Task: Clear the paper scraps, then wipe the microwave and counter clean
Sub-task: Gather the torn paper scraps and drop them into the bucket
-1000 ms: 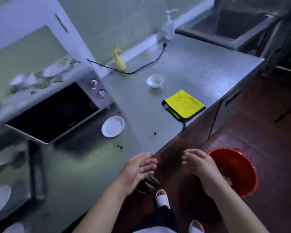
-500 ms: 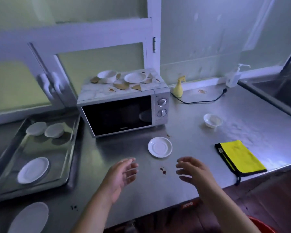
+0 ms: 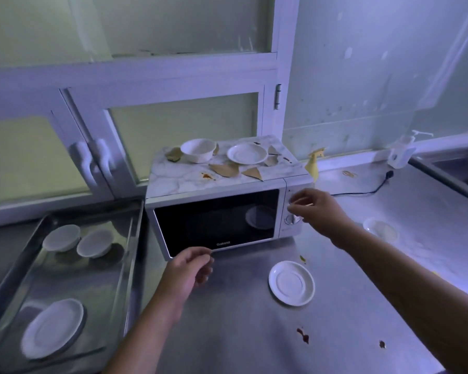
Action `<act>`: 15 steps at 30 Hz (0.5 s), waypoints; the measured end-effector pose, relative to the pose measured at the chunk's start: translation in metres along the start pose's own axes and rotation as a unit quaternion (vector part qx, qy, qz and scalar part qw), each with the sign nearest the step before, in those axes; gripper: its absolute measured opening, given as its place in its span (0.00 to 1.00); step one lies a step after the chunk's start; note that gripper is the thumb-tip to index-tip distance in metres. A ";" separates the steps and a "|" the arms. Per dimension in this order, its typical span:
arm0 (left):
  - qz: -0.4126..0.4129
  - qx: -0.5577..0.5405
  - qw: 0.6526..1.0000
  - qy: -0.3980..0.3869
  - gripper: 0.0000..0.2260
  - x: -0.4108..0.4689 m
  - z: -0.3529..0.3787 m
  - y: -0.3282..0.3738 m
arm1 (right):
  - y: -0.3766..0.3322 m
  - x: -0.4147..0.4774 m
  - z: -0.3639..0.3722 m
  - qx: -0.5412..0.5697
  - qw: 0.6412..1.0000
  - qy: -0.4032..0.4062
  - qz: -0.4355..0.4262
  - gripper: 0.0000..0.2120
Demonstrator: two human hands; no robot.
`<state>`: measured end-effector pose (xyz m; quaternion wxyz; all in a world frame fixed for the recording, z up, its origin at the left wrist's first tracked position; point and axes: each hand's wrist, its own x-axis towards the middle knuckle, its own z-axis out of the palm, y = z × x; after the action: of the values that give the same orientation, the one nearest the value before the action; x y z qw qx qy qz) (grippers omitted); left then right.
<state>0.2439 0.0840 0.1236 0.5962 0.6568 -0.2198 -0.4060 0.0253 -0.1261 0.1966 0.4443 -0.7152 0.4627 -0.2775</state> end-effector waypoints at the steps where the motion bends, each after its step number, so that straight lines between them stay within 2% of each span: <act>1: 0.021 0.022 1.000 0.005 0.06 0.009 0.003 0.010 | -0.004 0.017 0.003 -0.043 0.999 0.004 -0.019 0.05; 4: 0.086 0.102 0.991 0.018 0.06 0.033 0.018 0.037 | -0.011 0.070 0.018 -0.194 0.977 -0.015 -0.086 0.16; 7: 0.149 0.199 0.967 0.048 0.04 0.055 0.035 0.057 | -0.013 0.120 0.039 -0.316 0.932 -0.041 -0.172 0.22; 12: 0.185 0.341 0.917 0.091 0.06 0.103 0.066 0.087 | 0.002 0.176 0.064 -0.395 0.895 -0.039 -0.204 0.19; 15: 0.176 0.439 0.877 0.087 0.16 0.136 0.086 0.101 | 0.012 0.187 0.066 -0.387 0.898 -0.018 -0.211 0.15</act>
<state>0.2737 -0.0925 0.1875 0.3251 0.8342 -0.4347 -0.0974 0.1521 -0.2729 0.1535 0.0720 -0.9164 0.3637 -0.1510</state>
